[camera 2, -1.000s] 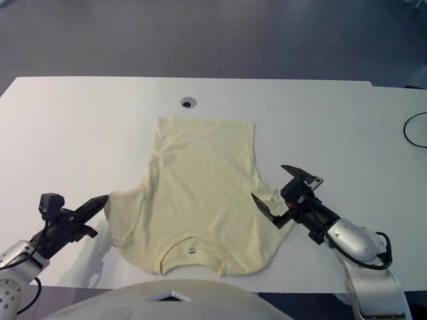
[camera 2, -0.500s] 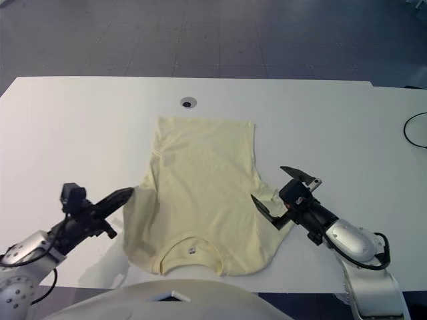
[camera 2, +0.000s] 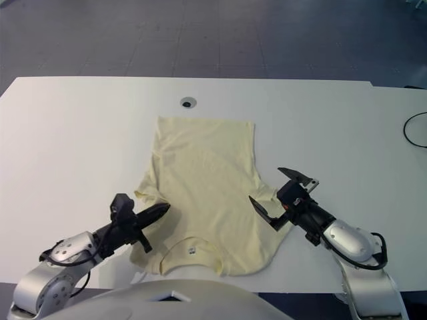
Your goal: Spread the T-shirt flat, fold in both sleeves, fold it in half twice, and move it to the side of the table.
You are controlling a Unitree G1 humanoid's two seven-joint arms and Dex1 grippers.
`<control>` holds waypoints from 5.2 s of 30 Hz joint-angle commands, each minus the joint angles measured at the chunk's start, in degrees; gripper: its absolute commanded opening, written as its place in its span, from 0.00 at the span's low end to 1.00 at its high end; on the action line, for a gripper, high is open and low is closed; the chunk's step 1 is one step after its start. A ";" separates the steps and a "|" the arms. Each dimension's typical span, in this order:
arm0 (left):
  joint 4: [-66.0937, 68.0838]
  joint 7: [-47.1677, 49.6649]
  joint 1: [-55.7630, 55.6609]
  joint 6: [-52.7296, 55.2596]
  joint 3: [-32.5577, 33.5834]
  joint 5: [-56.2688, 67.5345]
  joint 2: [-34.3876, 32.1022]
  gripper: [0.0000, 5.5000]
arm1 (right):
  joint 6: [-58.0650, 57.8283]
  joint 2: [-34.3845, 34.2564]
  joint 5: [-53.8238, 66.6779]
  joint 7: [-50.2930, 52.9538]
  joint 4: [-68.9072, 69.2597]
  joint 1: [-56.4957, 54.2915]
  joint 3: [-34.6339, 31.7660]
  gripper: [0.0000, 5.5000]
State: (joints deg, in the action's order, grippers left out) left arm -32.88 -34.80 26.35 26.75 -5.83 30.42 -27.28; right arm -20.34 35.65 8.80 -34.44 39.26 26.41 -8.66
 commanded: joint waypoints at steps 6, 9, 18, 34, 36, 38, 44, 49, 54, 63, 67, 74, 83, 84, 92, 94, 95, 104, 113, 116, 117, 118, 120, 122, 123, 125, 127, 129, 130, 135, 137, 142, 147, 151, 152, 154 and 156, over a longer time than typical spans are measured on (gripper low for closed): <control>1.27 -2.66 -0.95 -4.93 -4.67 -5.31 -1.07 0.04 | -0.35 0.36 -0.04 -0.21 -0.33 -0.26 0.29 0.98; 1.02 -3.42 -0.45 -7.42 -3.18 -5.29 -1.17 0.13 | -0.40 0.46 -0.05 -0.31 -0.45 -0.41 0.40 0.98; -6.39 -5.97 1.85 -6.70 7.94 10.06 -1.87 0.39 | -0.41 0.68 -0.17 -0.63 -0.74 -0.57 0.66 0.98; 16.63 -5.79 -10.14 -21.90 2.47 -16.94 -4.20 0.46 | -0.06 0.37 -0.58 -0.70 -0.80 -0.71 1.00 0.98; 19.27 -6.09 -11.51 -23.89 1.42 -19.35 -4.32 0.39 | -0.09 0.34 -0.57 -0.68 -0.64 -0.54 0.99 0.98; 20.98 -5.97 -12.96 -24.70 1.00 -20.00 -3.42 0.32 | -0.15 0.36 -0.50 -0.72 -0.54 -0.49 0.96 0.98; 26.56 -4.68 -18.62 -28.04 -0.04 -24.35 -2.72 0.13 | -0.10 0.47 -0.42 -0.91 -0.63 -0.44 0.93 0.98; 27.57 -4.75 -22.13 -28.76 -2.14 -25.07 -0.75 0.00 | -0.04 0.37 -0.59 -0.88 -0.81 -0.39 1.39 0.98; 26.70 -5.78 -22.52 -28.19 -4.40 -24.77 0.61 0.00 | 0.03 0.44 -0.65 -0.81 -1.07 -0.42 1.46 0.98; 25.16 -7.82 -20.07 -25.67 -5.41 -22.48 0.63 0.05 | -0.12 0.50 -0.69 -0.81 -1.50 -0.97 1.73 0.98; 25.25 -6.51 -20.45 -25.73 -4.06 -23.77 -0.08 0.17 | -0.30 0.45 -0.66 -0.77 -1.50 -1.04 1.86 0.98; 23.36 -5.86 -19.42 -28.06 -2.63 -25.04 -1.70 0.38 | -0.44 0.66 -0.58 -0.98 -1.83 -1.56 2.06 0.98; 13.69 -4.85 -11.63 -26.15 2.40 -23.46 -4.04 0.64 | -6.22 -0.60 5.17 0.45 1.82 -0.42 -6.93 0.98; 11.46 -5.10 -9.27 -25.81 2.92 -22.74 -4.45 0.67 | -9.32 -1.37 8.20 0.71 3.01 0.23 -9.28 0.98; 1.73 -6.52 6.95 -26.45 7.19 -22.57 -8.29 0.90 | -34.48 -0.50 23.89 4.41 8.01 3.80 -21.72 0.98; 0.52 -6.53 9.04 -26.50 7.18 -22.51 -8.49 0.96 | -36.90 0.56 23.97 4.59 7.93 4.61 -21.72 0.98; 0.30 -6.42 9.60 -26.57 7.04 -22.64 -8.50 0.98 | -37.80 0.80 23.99 4.71 7.93 4.88 -21.49 0.97; 5.03 -4.62 9.08 -29.13 6.69 -28.11 -8.52 0.98 | -38.94 1.80 20.59 7.02 5.87 5.92 -15.20 0.75; 5.33 -4.14 9.56 -29.74 8.62 -27.14 -8.06 0.98 | -38.31 1.86 16.57 8.61 4.30 5.70 -10.45 0.51; 5.07 -4.15 9.77 -29.69 8.86 -26.93 -8.06 0.98 | -38.86 1.66 16.83 8.39 4.86 6.34 -10.61 0.42; 5.03 -4.16 9.80 -29.68 8.91 -26.84 -8.04 0.98 | -39.26 1.48 17.15 8.30 5.38 6.55 -10.67 0.41; 5.03 -4.16 9.80 -29.67 8.99 -26.67 -7.98 0.98 | -39.57 1.34 17.50 8.15 5.87 6.71 -10.70 0.38; 5.24 -4.14 9.69 -29.75 9.26 -26.62 -8.02 0.98 | -40.30 0.95 18.43 7.95 6.34 6.43 -10.79 0.31; 5.69 -4.04 9.42 -29.83 9.60 -26.75 -8.10 0.98 | -40.92 0.71 19.12 7.87 6.50 6.00 -10.96 0.25; 6.12 -4.03 9.28 -30.03 9.60 -26.95 -8.14 0.98 | -41.10 0.65 19.25 7.87 6.53 5.84 -10.93 0.22; 6.85 -4.04 9.10 -30.33 9.32 -27.61 -8.26 0.98 | -41.48 0.48 19.60 7.86 6.18 5.46 -10.69 0.17; 7.34 -4.06 9.00 -30.60 9.05 -27.98 -8.30 0.98 | -41.48 0.49 19.59 7.96 5.84 5.32 -10.52 0.11; 7.66 -4.09 9.02 -30.81 9.02 -28.27 -8.43 0.98 | -41.50 0.34 19.79 8.17 5.69 4.78 -10.71 0.05; 7.82 -4.07 8.98 -30.89 9.10 -28.25 -8.39 0.98 | -41.15 -0.09 19.93 8.46 5.76 4.23 -10.93 0.03; 8.32 -4.34 8.49 -30.99 9.28 -28.03 -8.30 0.98 | -41.33 -2.17 22.53 8.91 9.23 2.85 -12.20 0.00; 8.44 -4.41 8.36 -30.97 9.30 -27.83 -8.25 0.98 | -42.35 -2.77 24.78 8.77 11.81 2.37 -12.77 0.00; 8.48 -4.44 8.13 -30.83 9.11 -27.68 -8.11 0.98 | -45.96 -3.92 31.73 9.30 15.87 0.08 -12.67 0.00; 8.53 -4.61 7.59 -30.62 8.74 -27.72 -8.12 0.98 | -48.82 -4.53 37.50 10.63 17.13 -2.39 -11.64 0.00; 8.81 -4.56 7.35 -30.75 8.41 -27.82 -7.99 0.98 | -49.65 -4.83 38.87 12.99 16.97 -5.86 -6.71 0.00; 8.86 -4.57 7.24 -30.73 8.33 -27.79 -7.97 0.98 | -49.77 -5.00 38.94 13.58 16.84 -6.55 -5.29 0.00; 8.93 -4.58 7.12 -30.78 8.24 -27.82 -7.97 0.98 | -50.13 -5.49 38.89 14.83 16.42 -8.31 -2.16 0.00; 8.95 -4.53 7.11 -30.80 8.19 -27.83 -7.92 0.98 | -50.16 -5.82 38.37 15.99 15.80 -9.77 0.85 0.00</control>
State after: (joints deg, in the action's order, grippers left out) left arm -24.25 -39.20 33.57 -3.93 2.71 2.52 -34.93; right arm -69.86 30.32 47.26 -19.76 55.35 18.17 -10.26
